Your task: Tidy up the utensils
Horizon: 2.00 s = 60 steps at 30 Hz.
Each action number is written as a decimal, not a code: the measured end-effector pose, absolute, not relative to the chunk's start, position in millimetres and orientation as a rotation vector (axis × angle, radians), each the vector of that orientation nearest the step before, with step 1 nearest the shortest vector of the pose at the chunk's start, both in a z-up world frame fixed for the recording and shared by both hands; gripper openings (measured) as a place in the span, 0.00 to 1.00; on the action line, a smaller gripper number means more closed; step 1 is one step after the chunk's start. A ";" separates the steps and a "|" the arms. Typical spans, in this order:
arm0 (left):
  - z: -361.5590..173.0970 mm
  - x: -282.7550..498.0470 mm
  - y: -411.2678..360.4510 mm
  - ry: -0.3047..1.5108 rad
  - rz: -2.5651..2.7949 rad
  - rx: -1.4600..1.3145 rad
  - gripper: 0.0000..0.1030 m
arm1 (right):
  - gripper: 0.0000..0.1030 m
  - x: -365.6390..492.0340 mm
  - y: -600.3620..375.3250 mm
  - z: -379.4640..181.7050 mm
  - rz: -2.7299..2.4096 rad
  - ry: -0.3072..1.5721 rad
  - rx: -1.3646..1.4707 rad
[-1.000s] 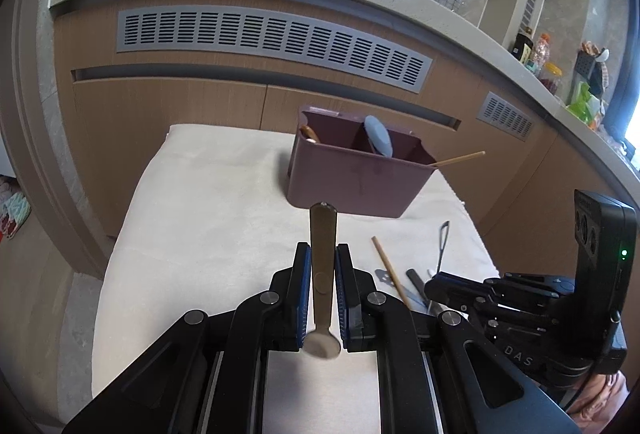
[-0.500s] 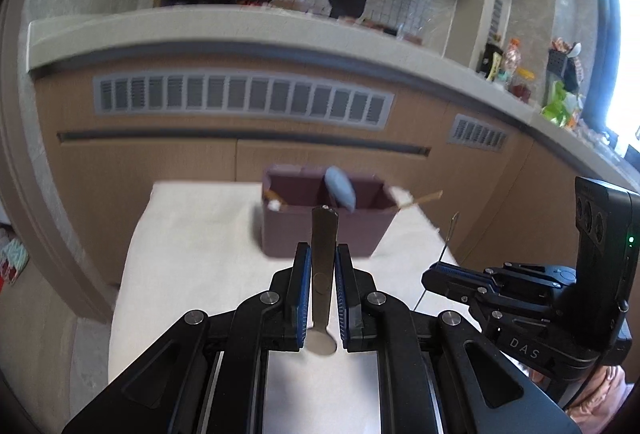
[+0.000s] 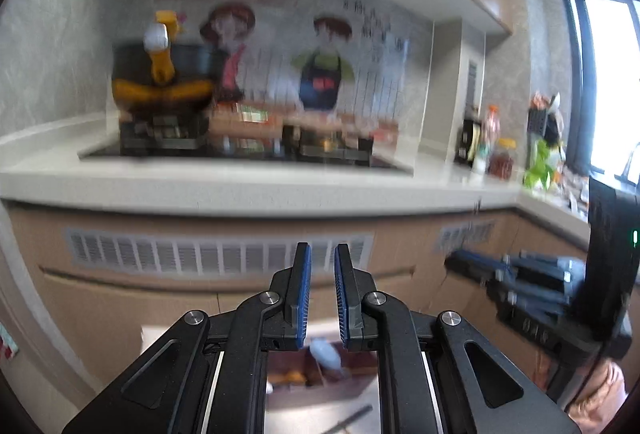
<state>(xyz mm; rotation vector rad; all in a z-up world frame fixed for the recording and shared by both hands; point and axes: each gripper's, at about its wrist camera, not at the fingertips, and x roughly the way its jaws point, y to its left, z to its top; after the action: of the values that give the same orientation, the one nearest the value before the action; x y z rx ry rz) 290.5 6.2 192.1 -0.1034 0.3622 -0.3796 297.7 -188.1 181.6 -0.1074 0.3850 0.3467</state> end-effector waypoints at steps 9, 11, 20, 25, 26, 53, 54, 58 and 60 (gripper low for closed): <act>34.8 311.6 -25.9 0.798 -0.555 0.026 0.14 | 0.05 294.7 -210.1 138.2 0.367 0.492 -0.039; -1.1 315.7 -35.5 0.911 -0.603 0.039 0.16 | 0.05 289.8 -214.2 130.3 0.373 0.517 -0.025; -72.1 283.8 -97.3 1.233 -0.706 -0.006 0.36 | 0.05 259.9 -238.4 105.5 0.343 0.554 0.000; -77.9 274.8 -130.2 1.274 -0.587 0.017 0.48 | 0.05 251.6 -253.4 95.6 0.325 0.570 0.024; -78.9 274.1 -137.7 1.260 -0.535 0.056 0.48 | 0.05 249.5 -256.5 93.6 0.320 0.570 0.028; -48.7 241.0 -45.1 1.008 -0.453 0.072 0.05 | 0.05 232.1 -244.0 58.1 0.376 0.686 0.059; -54.9 245.6 -49.0 1.047 -0.464 0.085 0.06 | 0.05 231.1 -242.3 57.9 0.381 0.690 0.058; -83.7 265.4 -61.1 1.206 -0.471 0.165 0.07 | 0.05 227.4 -237.5 54.2 0.389 0.705 0.057; -92.0 271.7 -67.4 1.244 -0.486 0.190 0.17 | 0.05 226.1 -236.2 51.0 0.395 0.713 0.056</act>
<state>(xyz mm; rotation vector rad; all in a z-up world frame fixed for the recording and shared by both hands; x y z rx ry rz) 271.7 -67.4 -92.0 0.1905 1.2441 -0.4862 226.1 -236.2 51.0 0.0559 0.7129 0.3948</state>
